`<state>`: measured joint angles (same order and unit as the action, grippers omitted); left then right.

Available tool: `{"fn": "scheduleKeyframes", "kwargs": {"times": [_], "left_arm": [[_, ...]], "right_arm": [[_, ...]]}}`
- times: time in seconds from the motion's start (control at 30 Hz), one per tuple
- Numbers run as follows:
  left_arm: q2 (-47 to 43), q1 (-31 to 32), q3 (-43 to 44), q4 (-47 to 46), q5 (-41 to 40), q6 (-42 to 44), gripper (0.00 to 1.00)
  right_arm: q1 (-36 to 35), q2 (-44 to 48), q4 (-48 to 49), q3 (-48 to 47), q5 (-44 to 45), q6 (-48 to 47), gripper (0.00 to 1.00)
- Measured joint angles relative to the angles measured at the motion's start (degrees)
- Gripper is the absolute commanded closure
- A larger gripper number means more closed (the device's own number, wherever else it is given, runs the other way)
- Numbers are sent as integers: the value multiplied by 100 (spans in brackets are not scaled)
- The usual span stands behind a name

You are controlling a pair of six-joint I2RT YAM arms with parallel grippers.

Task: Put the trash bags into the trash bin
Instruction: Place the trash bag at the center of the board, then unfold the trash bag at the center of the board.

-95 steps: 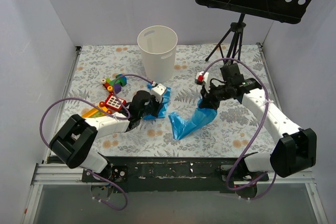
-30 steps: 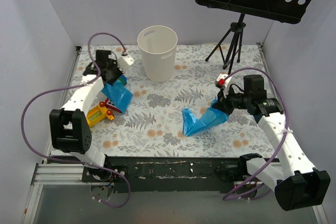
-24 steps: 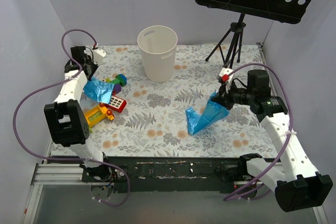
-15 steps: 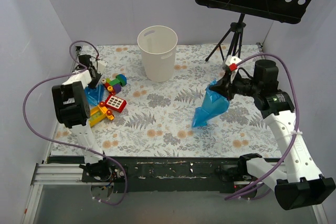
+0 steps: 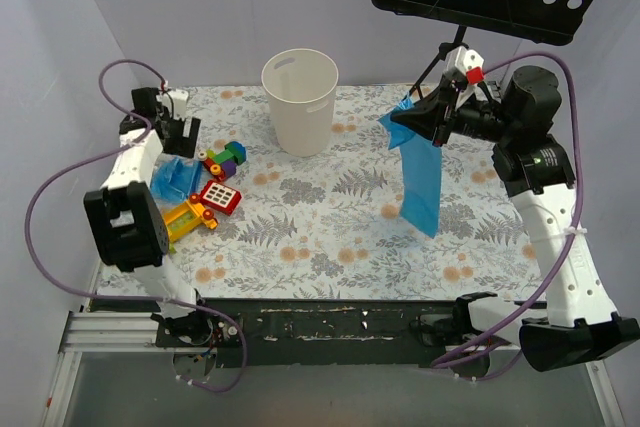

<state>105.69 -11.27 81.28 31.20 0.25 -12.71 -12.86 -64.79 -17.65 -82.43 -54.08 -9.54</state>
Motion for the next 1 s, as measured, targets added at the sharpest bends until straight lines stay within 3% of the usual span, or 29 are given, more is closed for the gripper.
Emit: {"fn": "scheduleKeyframes", "kwargs": {"times": [0.2,0.33,0.4,0.47,0.53,0.63,0.8,1.0], "left_arm": [[-2319,72,-219,173,1056,-225,9],[-3397,313,-527,240,2393,-352,9],[-3775,914,-815,151,2785,-509,9],[-4004,2079,-1169,-127,3115,-671,9],[-4028,3200,-1534,-459,3456,-835,9],[-3816,4085,-1873,-848,3711,-990,8],[-2955,4706,-1910,-1923,3770,-1311,7],[-1873,5023,-1849,-3077,3788,-1635,6]], "right_arm": [[-79,-262,686,-229,-81,667,99],[-129,-483,1036,-623,-173,1108,99],[-149,-601,1241,-883,-229,1305,99],[-155,-723,1445,-1134,-308,1460,99],[-157,-848,1683,-1399,-426,1620,99],[-157,-925,1939,-1545,-581,1803,99],[-190,-1045,2271,-1661,-850,2107,99],[-227,-1108,2503,-1812,-1040,2326,99]]}}
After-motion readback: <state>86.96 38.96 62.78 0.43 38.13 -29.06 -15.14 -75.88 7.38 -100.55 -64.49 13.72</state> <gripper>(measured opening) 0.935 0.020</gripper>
